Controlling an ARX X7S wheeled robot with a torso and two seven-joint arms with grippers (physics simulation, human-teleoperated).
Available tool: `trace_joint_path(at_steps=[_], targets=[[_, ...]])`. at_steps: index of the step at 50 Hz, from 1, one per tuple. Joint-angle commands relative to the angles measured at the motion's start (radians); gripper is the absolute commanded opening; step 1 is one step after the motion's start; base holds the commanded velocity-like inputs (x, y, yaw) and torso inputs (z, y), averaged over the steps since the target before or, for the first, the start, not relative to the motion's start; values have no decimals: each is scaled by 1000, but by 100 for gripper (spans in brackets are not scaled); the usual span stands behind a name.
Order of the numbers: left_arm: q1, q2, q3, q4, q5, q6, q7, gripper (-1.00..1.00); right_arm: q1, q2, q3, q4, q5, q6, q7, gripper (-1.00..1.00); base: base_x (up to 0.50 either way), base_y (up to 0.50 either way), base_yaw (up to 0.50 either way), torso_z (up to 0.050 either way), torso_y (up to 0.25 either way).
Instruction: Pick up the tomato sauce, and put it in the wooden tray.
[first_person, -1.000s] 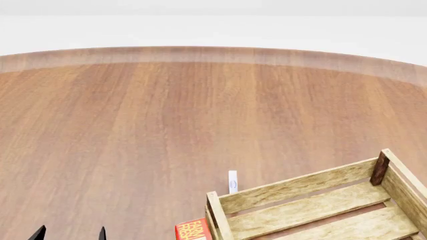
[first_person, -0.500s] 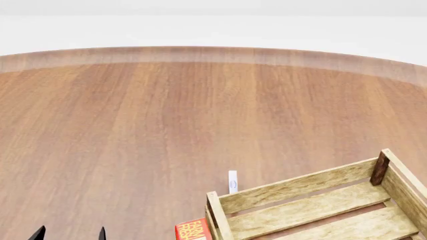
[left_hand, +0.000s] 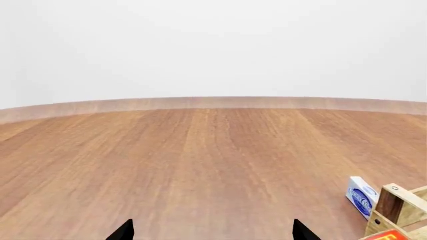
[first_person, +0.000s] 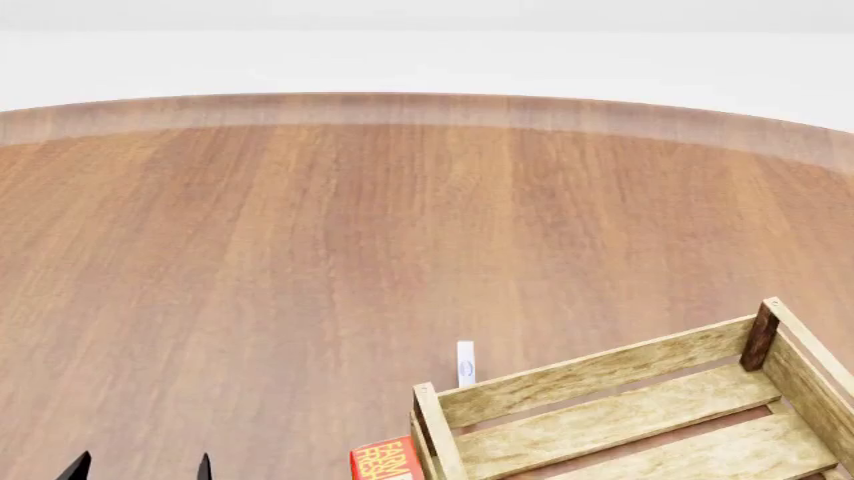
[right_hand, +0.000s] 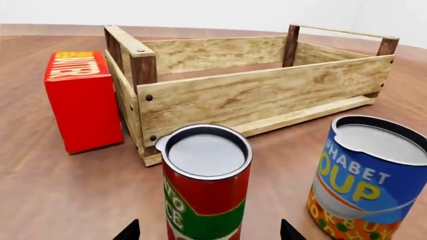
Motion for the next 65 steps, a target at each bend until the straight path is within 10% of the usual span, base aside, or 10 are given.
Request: trace_joint_path(at_steps=[1, 65], targets=[[-1, -3, 4, 2, -4, -1, -4, 100, 14, -4, -8, 26, 8, 2, -3, 100, 0, 0, 0, 0, 0], [-9, -17, 25, -13, -15, 16, -33, 100, 33, 36, -30, -106, 50, 127, -7, 100, 0, 0, 0, 0, 0]])
